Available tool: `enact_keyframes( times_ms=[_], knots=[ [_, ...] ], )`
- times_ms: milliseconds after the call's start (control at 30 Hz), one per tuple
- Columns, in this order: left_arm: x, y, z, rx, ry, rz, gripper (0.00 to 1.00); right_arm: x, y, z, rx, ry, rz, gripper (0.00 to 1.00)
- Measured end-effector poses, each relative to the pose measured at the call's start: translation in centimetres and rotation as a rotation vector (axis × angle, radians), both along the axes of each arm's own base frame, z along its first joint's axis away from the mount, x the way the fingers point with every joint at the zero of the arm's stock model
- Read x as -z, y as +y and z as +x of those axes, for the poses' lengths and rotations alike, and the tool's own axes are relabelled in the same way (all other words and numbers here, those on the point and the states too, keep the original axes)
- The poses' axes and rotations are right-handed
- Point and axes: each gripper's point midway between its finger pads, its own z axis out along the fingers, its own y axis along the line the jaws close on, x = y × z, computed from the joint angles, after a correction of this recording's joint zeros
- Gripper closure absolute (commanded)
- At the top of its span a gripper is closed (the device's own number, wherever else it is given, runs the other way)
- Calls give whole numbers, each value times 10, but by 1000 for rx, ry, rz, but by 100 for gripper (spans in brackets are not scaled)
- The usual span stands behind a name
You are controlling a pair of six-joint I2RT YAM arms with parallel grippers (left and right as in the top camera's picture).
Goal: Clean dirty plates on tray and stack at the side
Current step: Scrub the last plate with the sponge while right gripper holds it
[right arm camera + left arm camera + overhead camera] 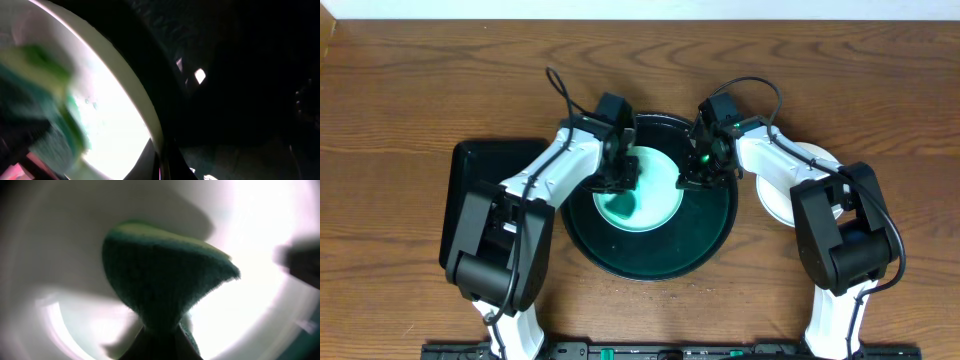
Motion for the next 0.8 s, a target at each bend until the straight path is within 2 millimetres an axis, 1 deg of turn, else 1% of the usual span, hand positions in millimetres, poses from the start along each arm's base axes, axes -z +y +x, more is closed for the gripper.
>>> enact_keyframes(
  times_ms=[67, 100, 133, 200, 267, 333, 433, 500, 567, 667, 733, 800],
  knots=[
    [-4, -23, -5, 56, 3, -90, 93, 0, 0, -1, 0, 2, 1, 99],
    [-6, -30, -6, 72, 2, -118, 93, 0, 0, -1, 0, 4, 3, 99],
    [-9, -42, -8, 100, -2, -166, 93, 1, 0, -1, 0, 4, 3, 99],
    [-13, -57, -8, 125, -18, -220, 93, 1, 0, -1, 0, 4, 3, 99],
    [-16, -62, -6, 122, -24, -244, 93, 1, 0, -1, 1, 4, 0, 99],
    [-16, -60, -1, 96, -31, -248, 93, 1, 0, -1, 1, 5, 0, 99],
    [-15, -51, 7, 38, -31, -239, 93, 1, 0, -2, 1, 6, 1, 99],
    [-14, -40, 15, -7, -42, -213, 93, 1, 0, -2, 1, 6, 2, 99],
    [-10, -24, 25, -55, -67, -160, 93, 1, 0, -2, 1, 7, 3, 99],
    [-3, 7, 40, -121, -123, -26, 93, 1, 1, -2, 1, 7, 6, 99],
    [0, 26, 46, -149, -154, 68, 93, 1, 1, -2, 0, 8, 7, 99],
    [2, 34, 47, -153, -175, 139, 93, 0, 1, -2, 0, 8, 8, 99]
  ],
)
